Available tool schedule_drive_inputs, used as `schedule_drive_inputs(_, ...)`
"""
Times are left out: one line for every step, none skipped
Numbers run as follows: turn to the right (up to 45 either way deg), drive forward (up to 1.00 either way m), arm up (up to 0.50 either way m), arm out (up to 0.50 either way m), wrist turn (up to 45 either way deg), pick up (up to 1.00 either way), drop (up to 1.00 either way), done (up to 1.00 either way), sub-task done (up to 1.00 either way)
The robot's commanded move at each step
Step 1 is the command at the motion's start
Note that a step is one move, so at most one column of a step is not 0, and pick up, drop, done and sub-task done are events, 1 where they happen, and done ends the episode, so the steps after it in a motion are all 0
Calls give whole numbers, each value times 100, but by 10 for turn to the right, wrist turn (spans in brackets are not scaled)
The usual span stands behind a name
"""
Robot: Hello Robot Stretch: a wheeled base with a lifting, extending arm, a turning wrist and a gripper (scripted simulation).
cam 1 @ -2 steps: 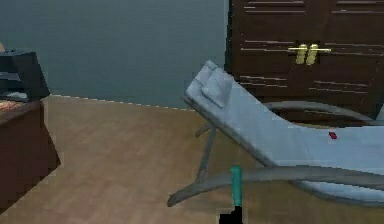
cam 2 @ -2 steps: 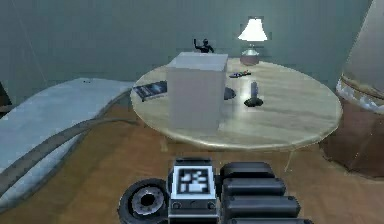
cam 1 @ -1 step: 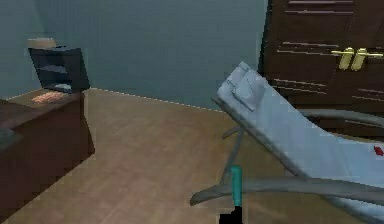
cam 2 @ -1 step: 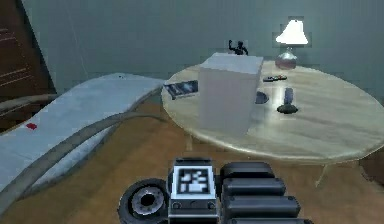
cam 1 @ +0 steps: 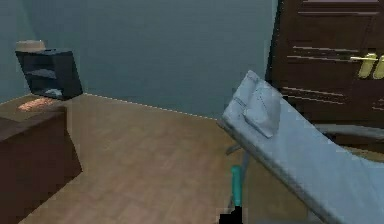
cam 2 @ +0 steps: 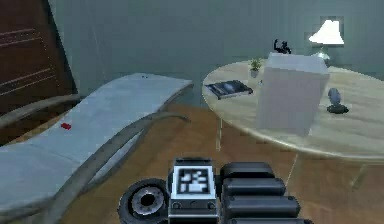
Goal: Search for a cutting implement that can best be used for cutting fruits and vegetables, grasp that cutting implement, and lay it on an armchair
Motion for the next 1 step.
schedule_drive_inputs(210, 0, 0, 0, 0, 0, 0, 0, 0)
